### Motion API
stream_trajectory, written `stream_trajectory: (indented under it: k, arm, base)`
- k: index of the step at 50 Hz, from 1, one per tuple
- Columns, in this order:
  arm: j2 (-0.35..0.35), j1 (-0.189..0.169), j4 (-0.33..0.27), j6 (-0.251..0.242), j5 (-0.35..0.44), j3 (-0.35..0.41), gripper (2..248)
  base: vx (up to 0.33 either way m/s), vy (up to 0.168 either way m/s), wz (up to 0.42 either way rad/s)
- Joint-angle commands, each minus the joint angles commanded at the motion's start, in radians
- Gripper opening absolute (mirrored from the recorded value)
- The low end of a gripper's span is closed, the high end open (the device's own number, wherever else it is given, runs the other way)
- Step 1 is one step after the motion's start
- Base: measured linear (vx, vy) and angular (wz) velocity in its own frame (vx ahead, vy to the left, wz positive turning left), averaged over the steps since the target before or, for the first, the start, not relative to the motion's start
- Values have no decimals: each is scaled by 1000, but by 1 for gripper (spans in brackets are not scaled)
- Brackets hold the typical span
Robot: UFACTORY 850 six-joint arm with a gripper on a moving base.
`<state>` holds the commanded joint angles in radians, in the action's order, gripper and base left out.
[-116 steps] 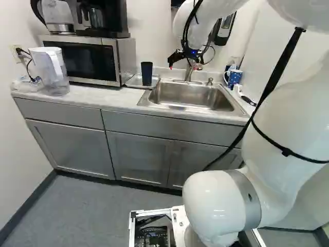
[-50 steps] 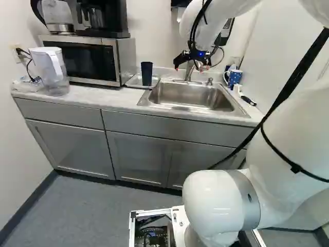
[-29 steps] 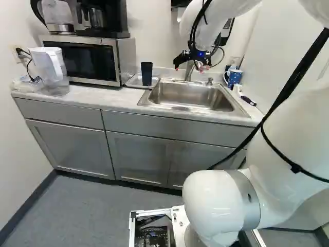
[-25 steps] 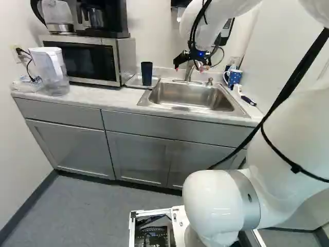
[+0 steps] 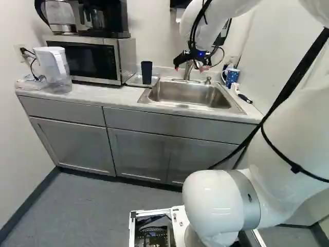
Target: Rinse the cup and place it in the tray
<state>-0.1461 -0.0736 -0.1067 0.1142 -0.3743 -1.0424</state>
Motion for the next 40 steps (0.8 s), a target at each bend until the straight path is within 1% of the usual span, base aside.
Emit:
stream_trajectory:
  k: [40]
  arm:
    - [0,0,0,0,0,0,247]
  base:
    - [-95,0,1]
